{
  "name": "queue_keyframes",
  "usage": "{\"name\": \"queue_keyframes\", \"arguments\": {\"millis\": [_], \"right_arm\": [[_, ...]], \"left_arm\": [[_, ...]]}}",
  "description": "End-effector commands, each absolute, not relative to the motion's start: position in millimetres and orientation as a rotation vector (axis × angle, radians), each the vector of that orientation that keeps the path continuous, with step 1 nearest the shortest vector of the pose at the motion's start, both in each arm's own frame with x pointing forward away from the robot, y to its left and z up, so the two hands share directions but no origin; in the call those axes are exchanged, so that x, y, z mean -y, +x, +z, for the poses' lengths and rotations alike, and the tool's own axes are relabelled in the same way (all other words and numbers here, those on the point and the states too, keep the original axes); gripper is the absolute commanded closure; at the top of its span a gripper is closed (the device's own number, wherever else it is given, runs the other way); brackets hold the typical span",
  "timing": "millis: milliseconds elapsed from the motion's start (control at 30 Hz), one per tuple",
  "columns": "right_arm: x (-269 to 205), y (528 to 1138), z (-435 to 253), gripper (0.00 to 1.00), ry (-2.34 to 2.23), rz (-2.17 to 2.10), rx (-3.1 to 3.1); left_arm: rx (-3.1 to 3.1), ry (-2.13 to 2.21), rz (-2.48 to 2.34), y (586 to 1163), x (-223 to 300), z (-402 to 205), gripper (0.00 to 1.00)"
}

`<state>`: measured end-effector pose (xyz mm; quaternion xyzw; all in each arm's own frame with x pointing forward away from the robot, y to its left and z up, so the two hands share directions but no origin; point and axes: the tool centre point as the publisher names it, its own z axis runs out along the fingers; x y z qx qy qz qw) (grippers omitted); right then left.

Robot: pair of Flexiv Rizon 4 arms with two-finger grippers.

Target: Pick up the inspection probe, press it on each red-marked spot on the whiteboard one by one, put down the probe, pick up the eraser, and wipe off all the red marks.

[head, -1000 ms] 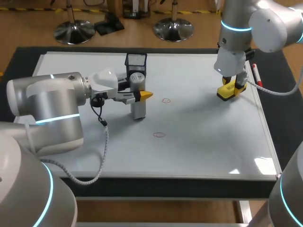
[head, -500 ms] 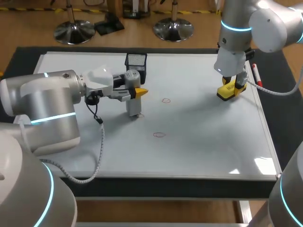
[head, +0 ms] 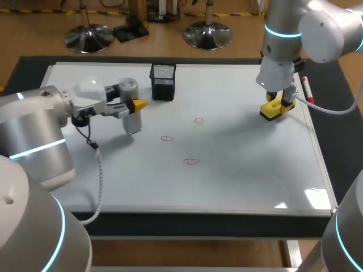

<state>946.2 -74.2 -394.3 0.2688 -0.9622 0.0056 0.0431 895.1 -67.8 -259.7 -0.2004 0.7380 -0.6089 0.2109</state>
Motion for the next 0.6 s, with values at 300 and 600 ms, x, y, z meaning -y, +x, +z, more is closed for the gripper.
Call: {"name": "queue_keyframes", "arguments": {"millis": [300,600], "right_arm": [[74.4,947.0,-393.2,1.00,0.822,0.023,2.939],[74.4,947.0,-393.2,1.00,0.822,0.023,2.939]], "left_arm": [[-1.905,-0.669,-1.603,865.5,-21.8,-241.1,1.00],[-1.849,-0.726,-1.555,864.0,-59.3,-239.0,1.00]]}}
